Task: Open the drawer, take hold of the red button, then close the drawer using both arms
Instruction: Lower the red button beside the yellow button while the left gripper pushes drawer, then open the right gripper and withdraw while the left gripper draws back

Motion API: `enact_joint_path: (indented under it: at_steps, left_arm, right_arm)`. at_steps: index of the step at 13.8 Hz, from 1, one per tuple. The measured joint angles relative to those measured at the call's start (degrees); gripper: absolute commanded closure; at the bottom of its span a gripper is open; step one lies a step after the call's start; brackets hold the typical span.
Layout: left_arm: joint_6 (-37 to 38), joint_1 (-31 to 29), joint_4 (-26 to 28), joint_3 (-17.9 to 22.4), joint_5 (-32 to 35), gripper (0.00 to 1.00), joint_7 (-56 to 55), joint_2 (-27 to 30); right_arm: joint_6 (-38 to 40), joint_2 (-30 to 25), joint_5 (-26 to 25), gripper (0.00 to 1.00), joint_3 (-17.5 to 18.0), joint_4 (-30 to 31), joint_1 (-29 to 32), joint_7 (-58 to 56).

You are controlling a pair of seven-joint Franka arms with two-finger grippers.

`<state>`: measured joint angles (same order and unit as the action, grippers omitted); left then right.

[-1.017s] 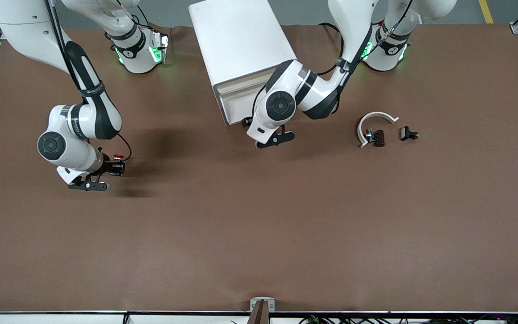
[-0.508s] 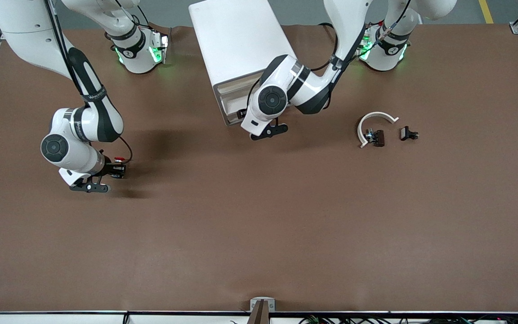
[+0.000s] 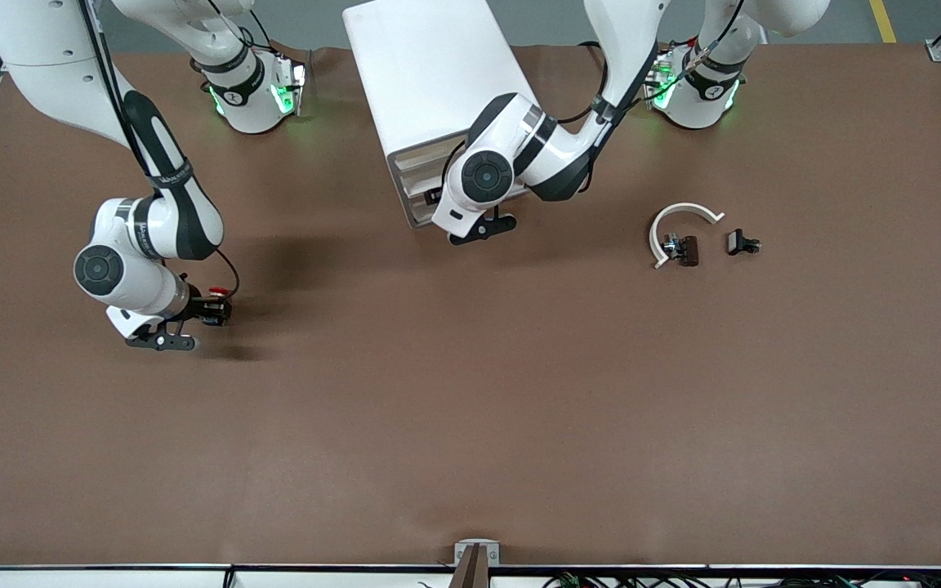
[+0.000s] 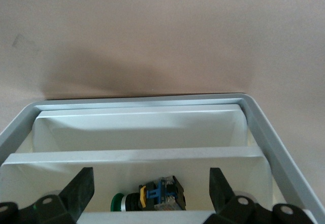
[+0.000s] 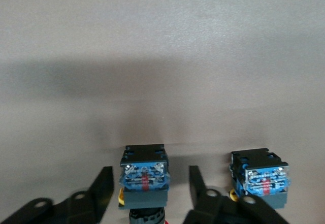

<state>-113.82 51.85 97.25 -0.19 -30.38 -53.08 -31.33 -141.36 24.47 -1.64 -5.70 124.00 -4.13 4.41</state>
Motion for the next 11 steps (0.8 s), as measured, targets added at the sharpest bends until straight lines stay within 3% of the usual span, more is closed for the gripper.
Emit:
enact_joint_path:
  at_steps: [5,8,11]
  left_arm:
    - [0.0,0.0,0.2,-0.6,-0.1,0.00,-1.1,0.0]
    - [-0.1,-0.1,0.1,-0.3,-0.2,0.00,-1.2,0.0]
    - [-0.5,-2.6,-1.4,2.8,-0.1,0.00,-1.3,0.1]
  right_arm:
    - [5.0,-1.4,0.0,0.00,0.1,-1.2,0.1,0.2]
    - [13.4,-5.7,0.0,0.00,0.4,-3.6,0.1,1.1]
    - [21.7,-11.6,0.0,0.00,0.9,-5.8,-0.3,2.6]
